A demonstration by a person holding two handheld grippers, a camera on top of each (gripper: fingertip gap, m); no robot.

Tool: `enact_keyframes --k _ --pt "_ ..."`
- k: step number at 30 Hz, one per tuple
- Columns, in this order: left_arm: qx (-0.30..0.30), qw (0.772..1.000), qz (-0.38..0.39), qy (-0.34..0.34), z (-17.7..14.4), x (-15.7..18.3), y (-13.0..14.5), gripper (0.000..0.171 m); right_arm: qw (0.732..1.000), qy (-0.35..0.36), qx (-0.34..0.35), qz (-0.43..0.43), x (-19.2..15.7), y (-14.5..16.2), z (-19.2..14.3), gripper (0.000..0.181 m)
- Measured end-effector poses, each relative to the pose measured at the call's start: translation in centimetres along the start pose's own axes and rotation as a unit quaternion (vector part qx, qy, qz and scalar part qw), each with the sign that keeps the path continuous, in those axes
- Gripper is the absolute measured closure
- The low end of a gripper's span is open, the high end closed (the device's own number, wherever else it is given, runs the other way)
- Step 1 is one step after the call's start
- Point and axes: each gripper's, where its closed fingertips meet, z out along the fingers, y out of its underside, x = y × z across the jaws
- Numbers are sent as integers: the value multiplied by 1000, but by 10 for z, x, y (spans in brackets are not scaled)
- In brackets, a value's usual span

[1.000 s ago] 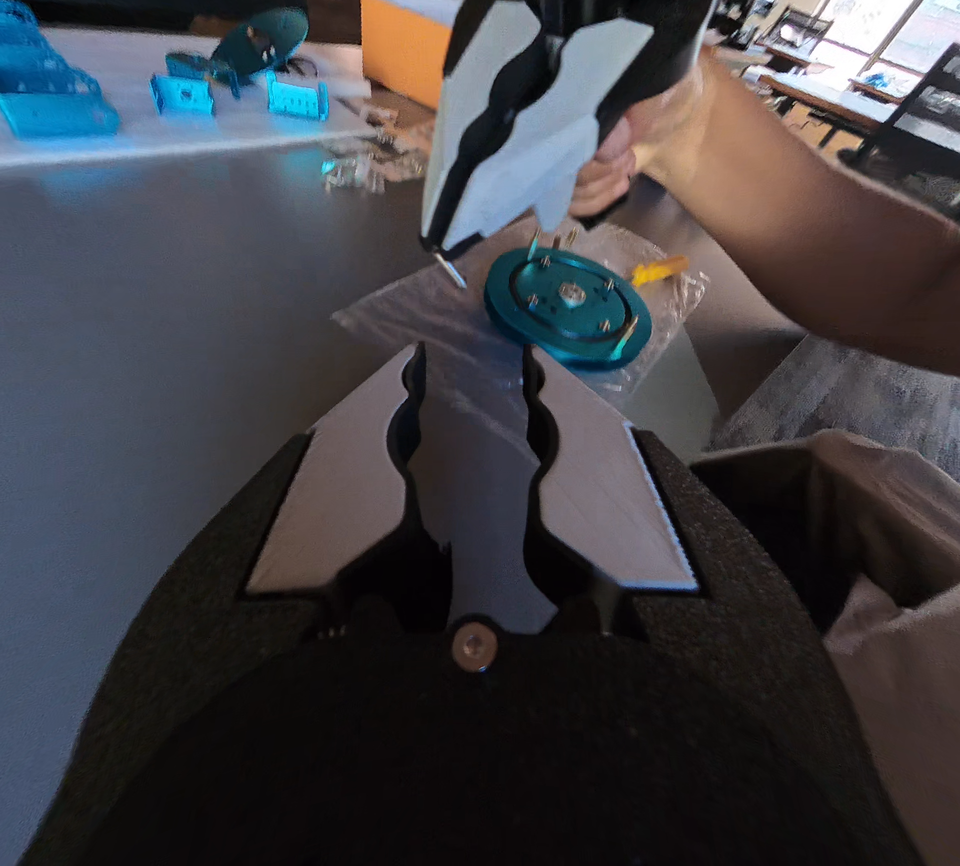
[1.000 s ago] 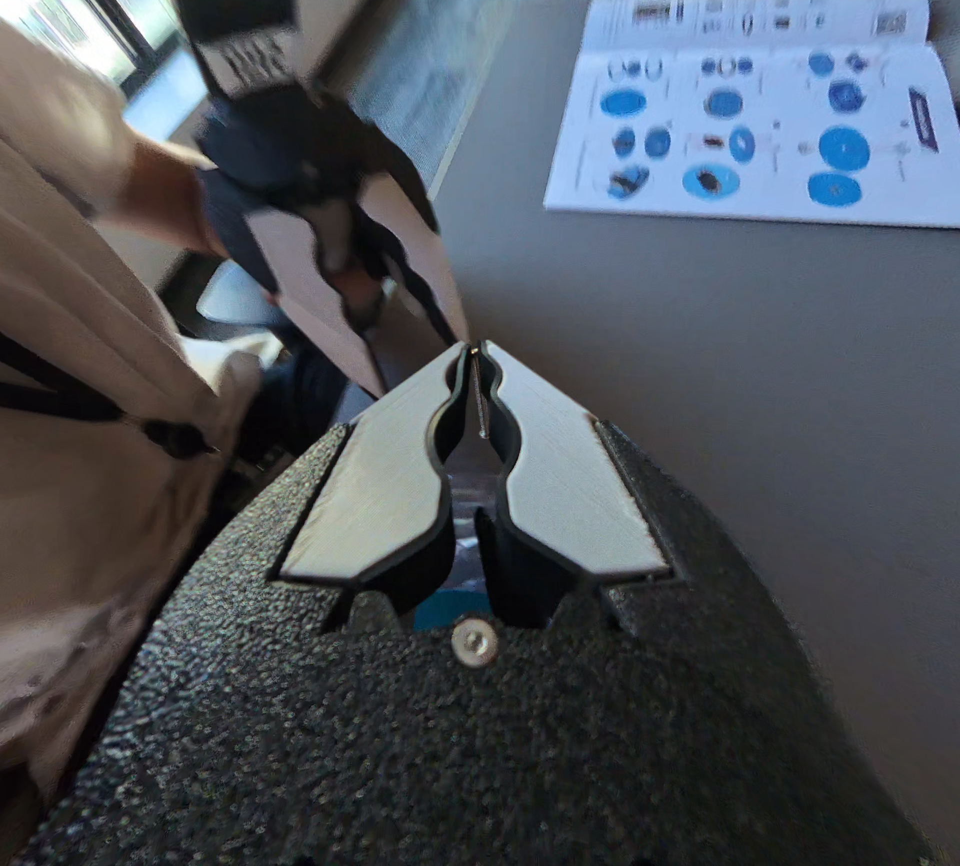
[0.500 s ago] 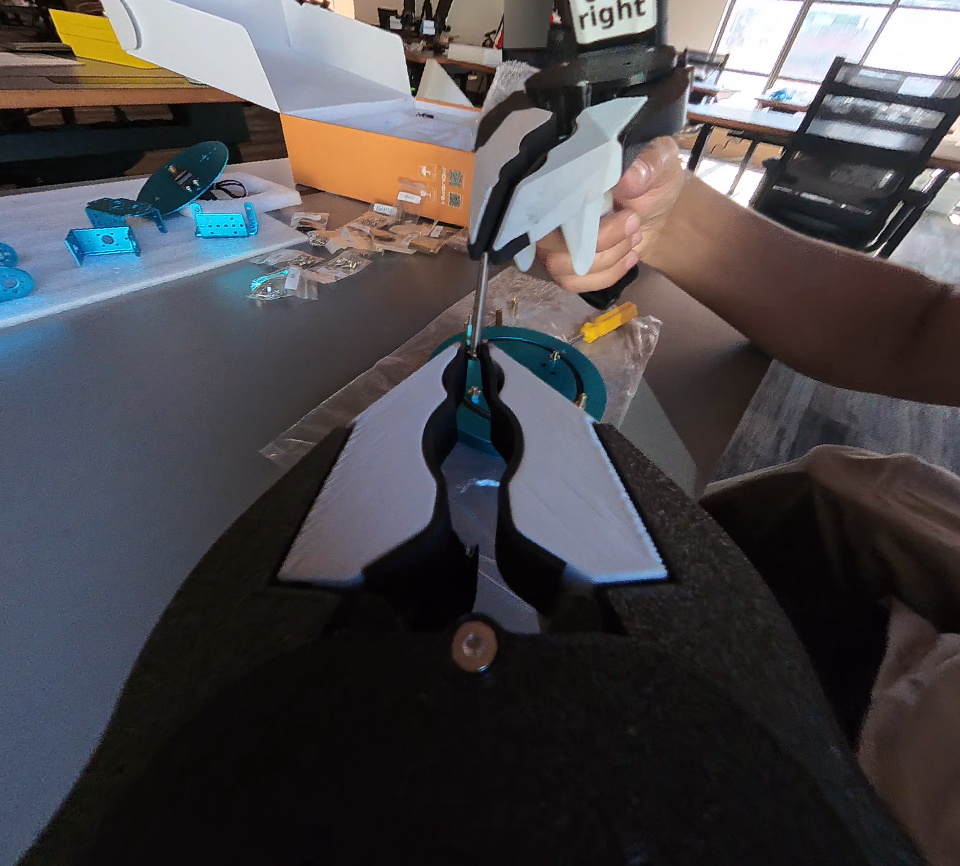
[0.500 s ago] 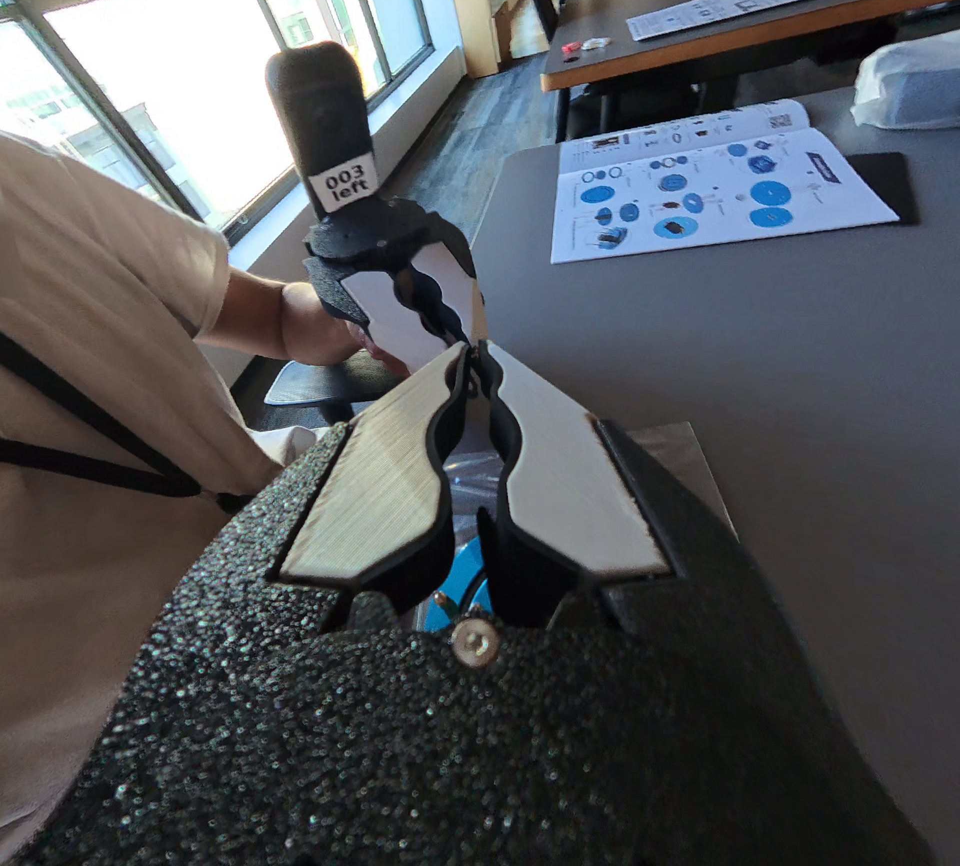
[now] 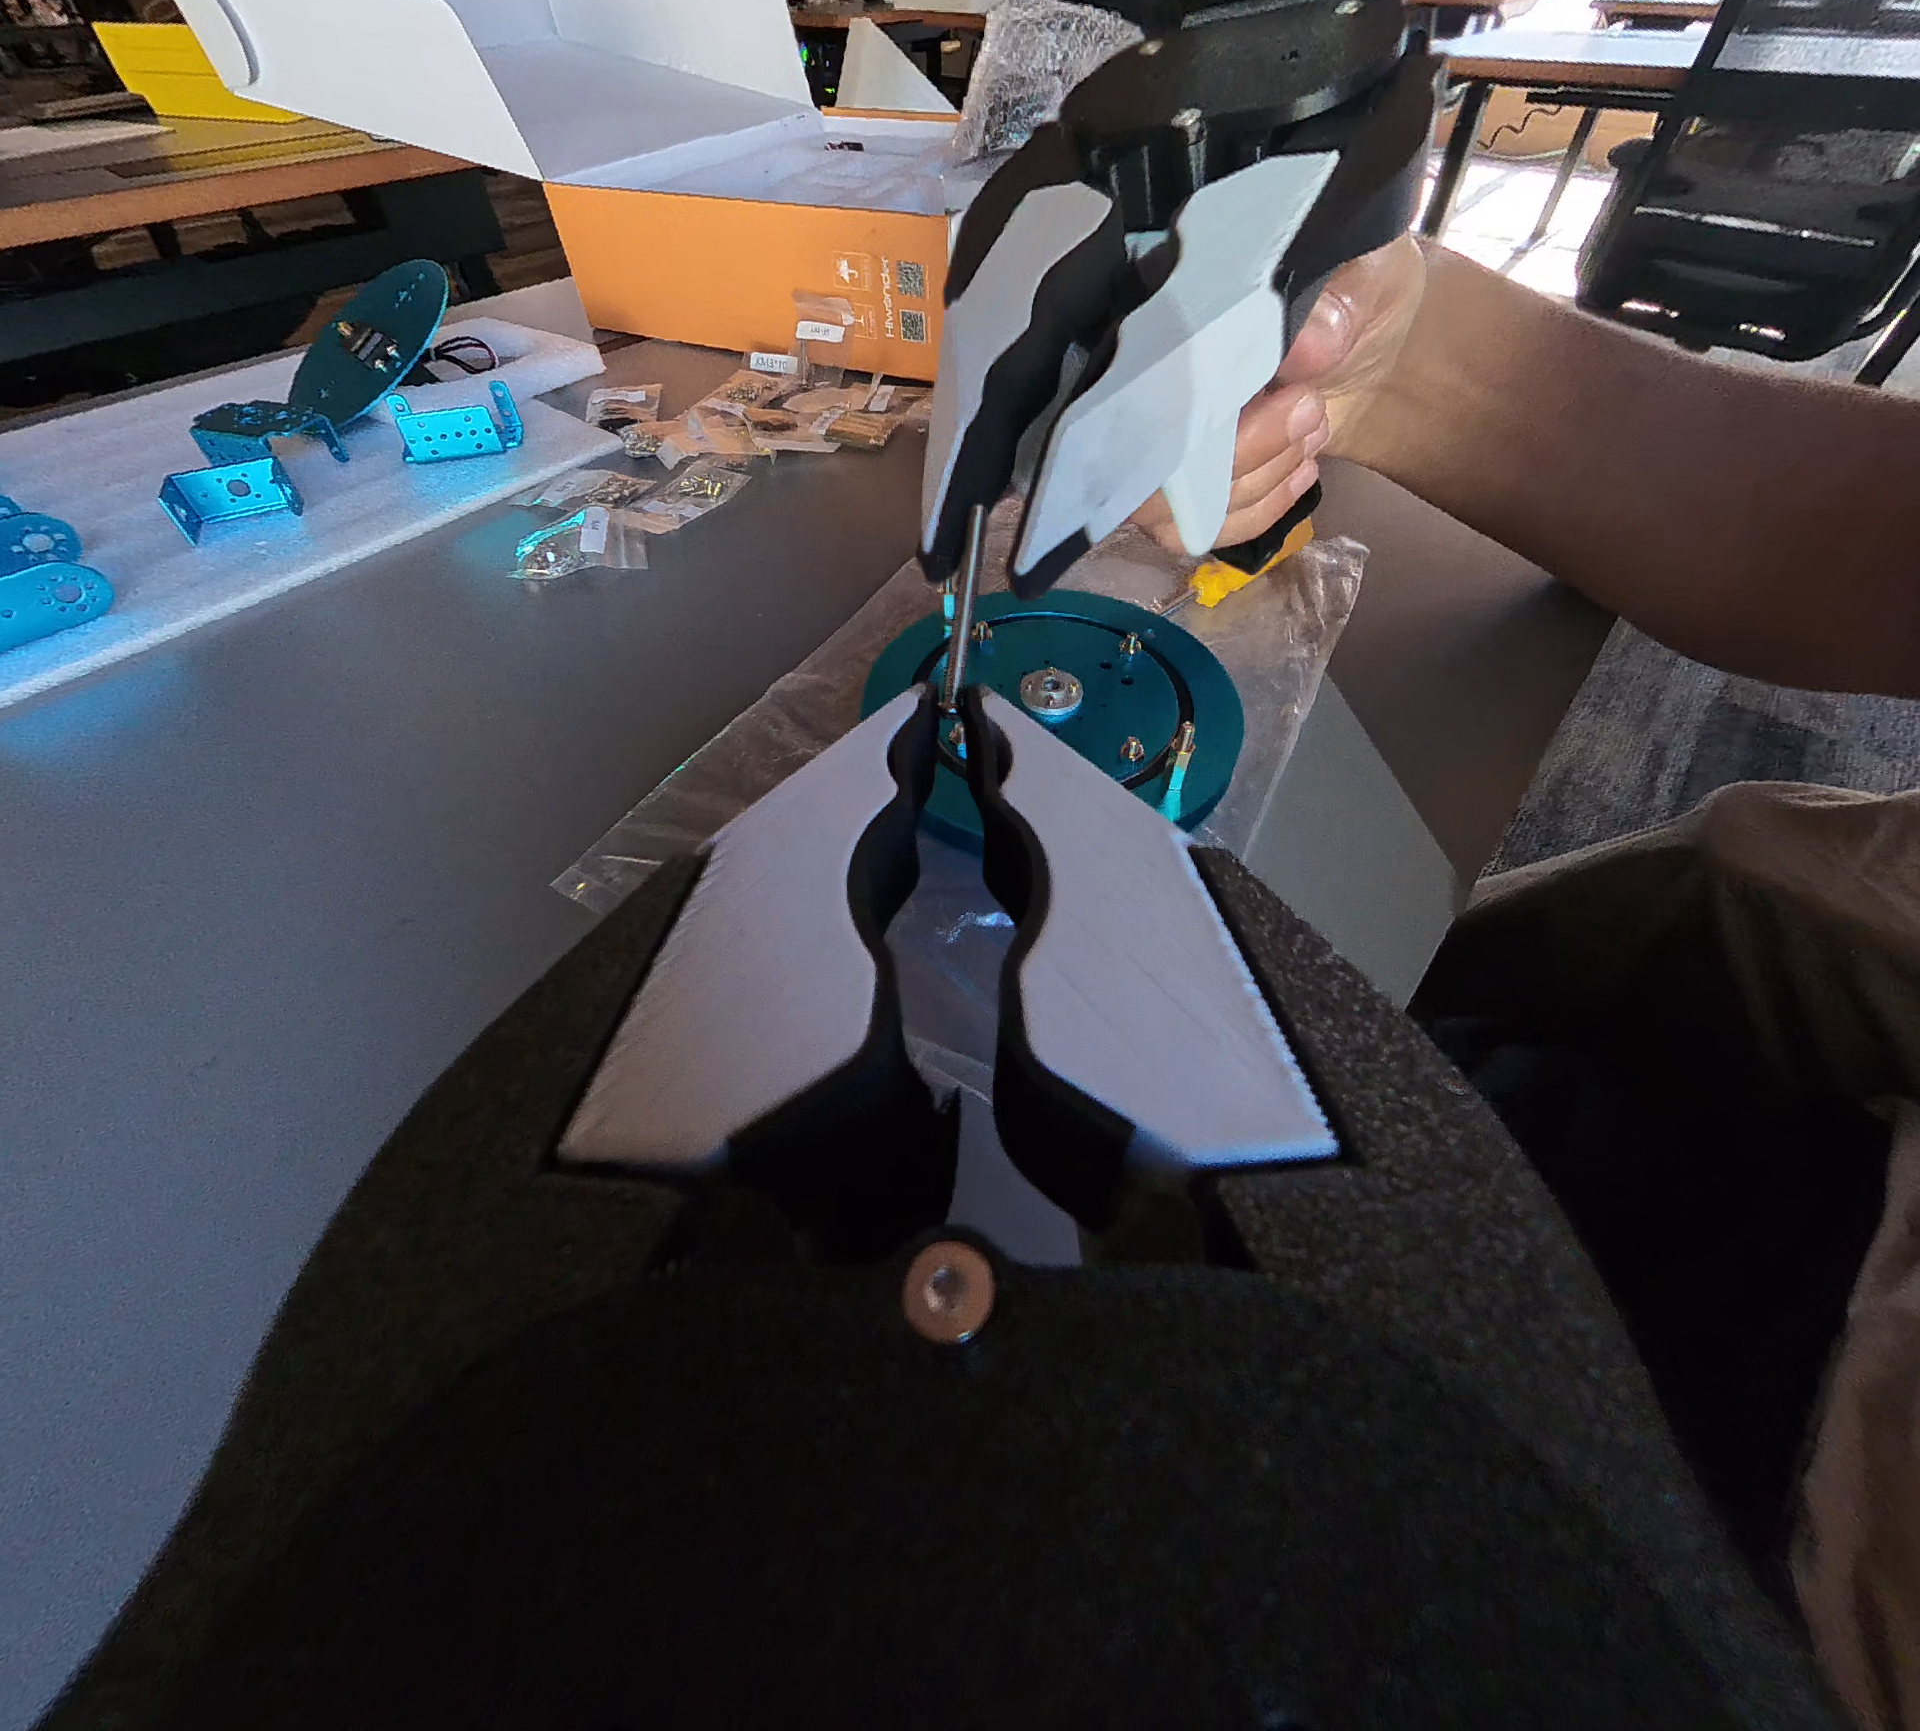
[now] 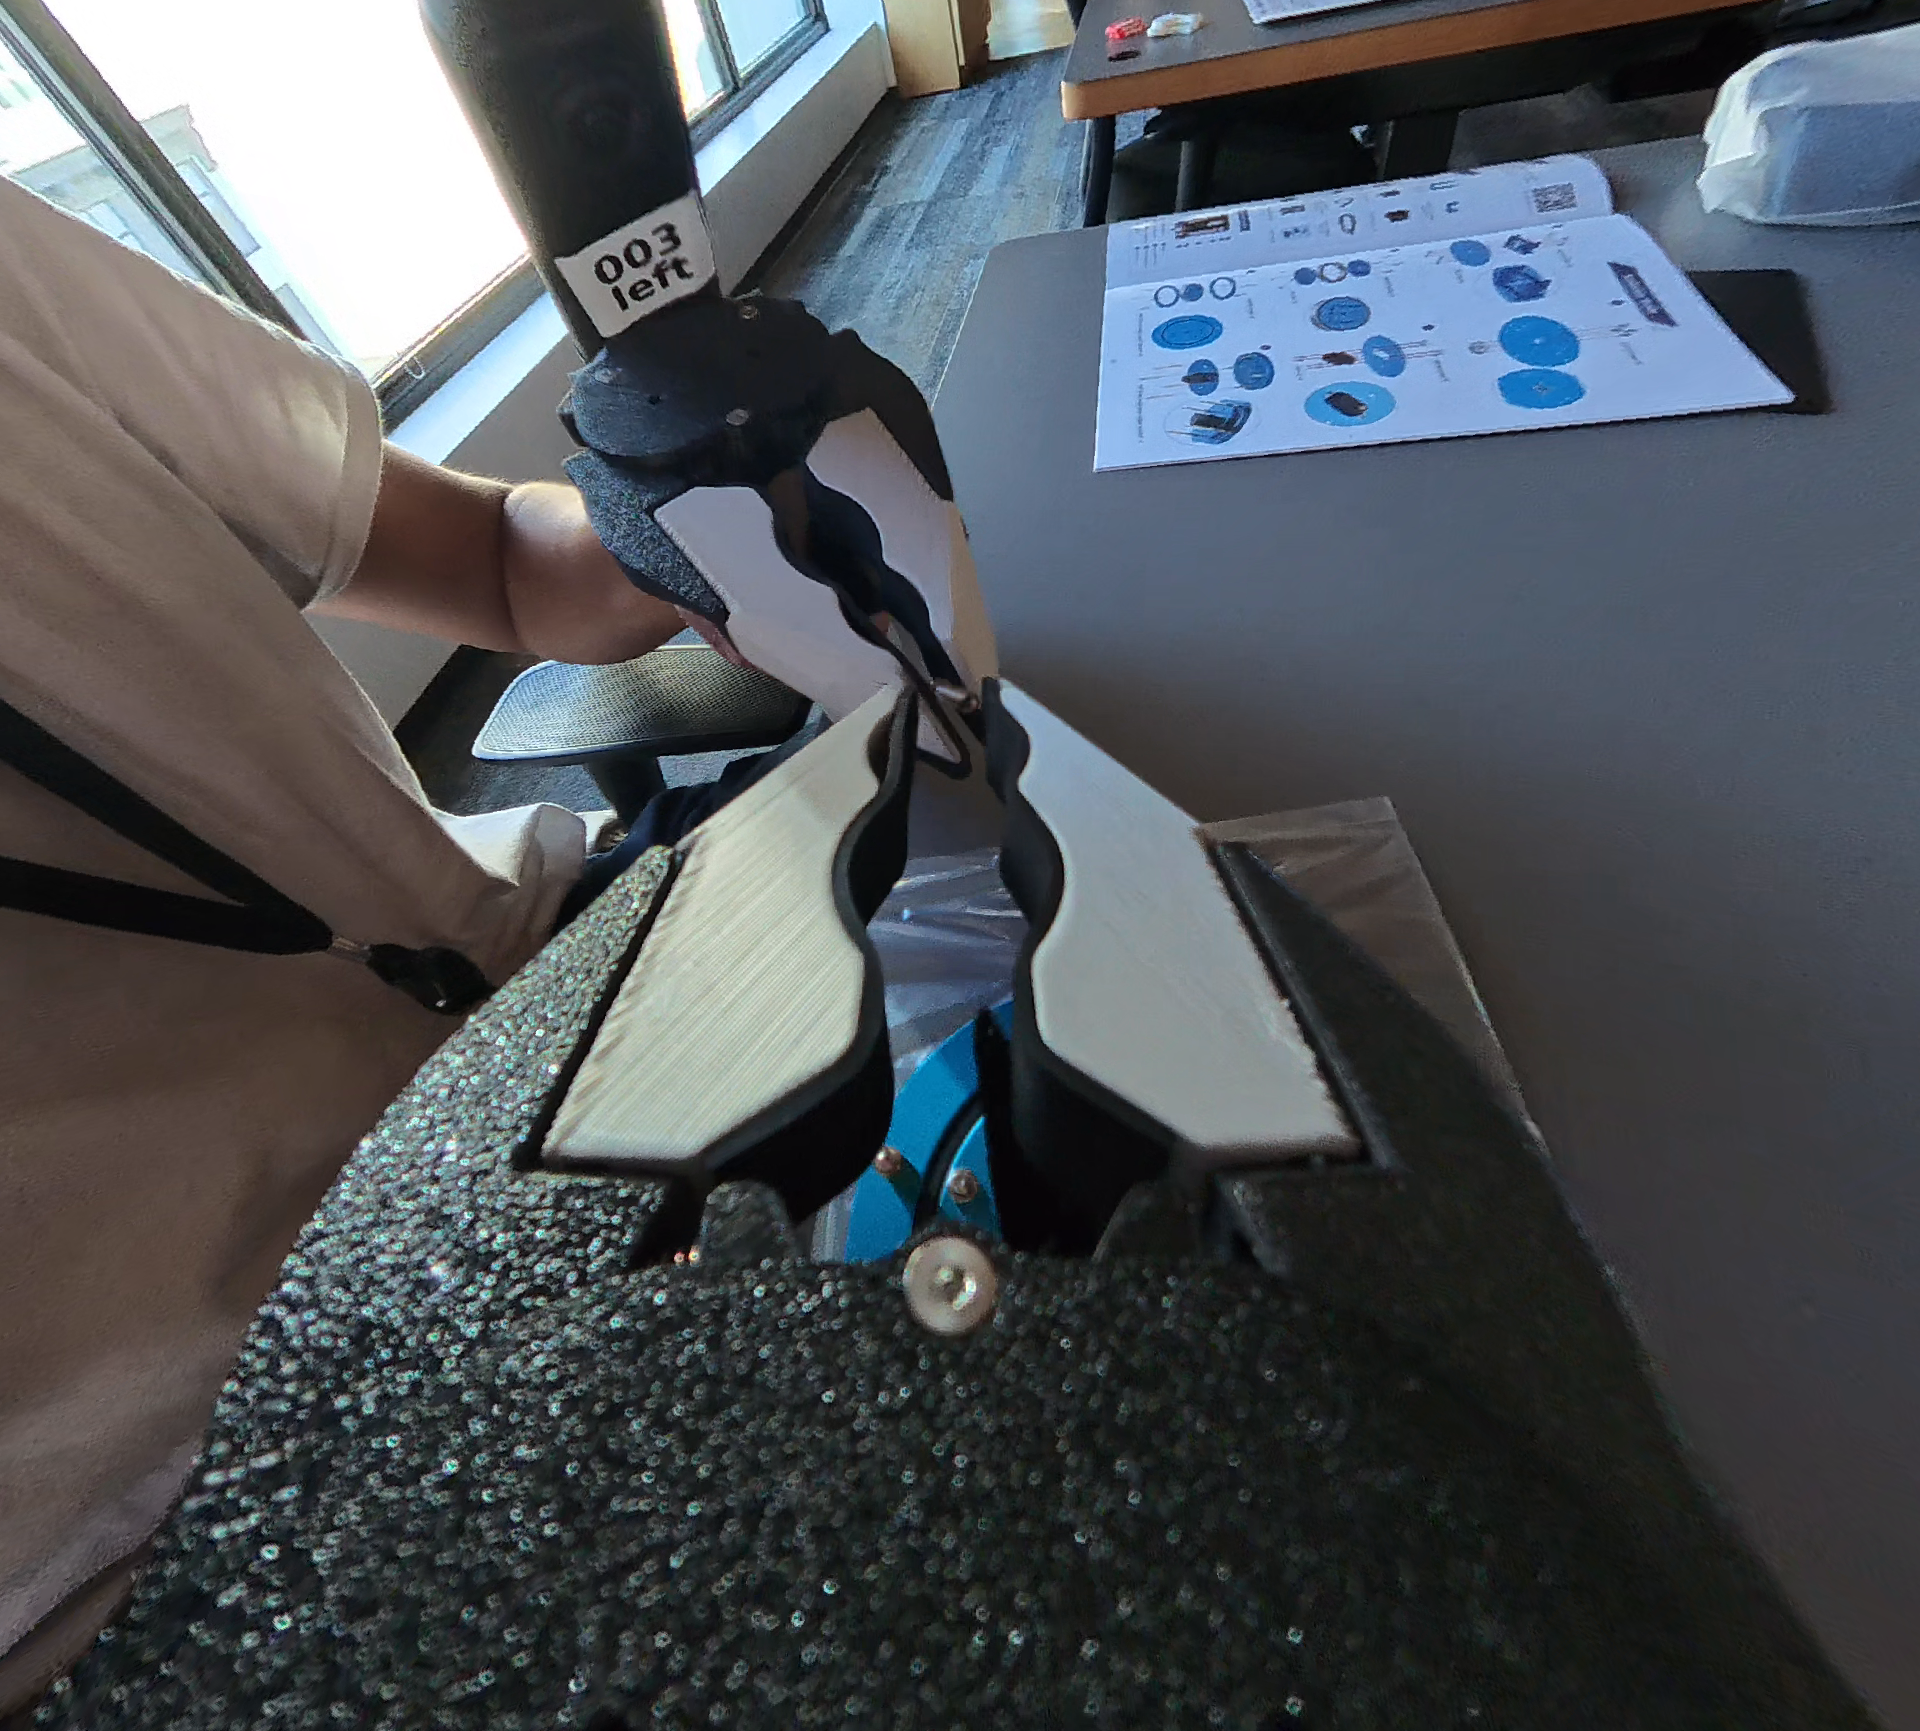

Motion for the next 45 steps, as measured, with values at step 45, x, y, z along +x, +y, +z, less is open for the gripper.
enact_keyframes --k 45 --pt "-35 994 94 -33 -31 -27 17 166 662 567 -379 -310 4 105 -33 137"
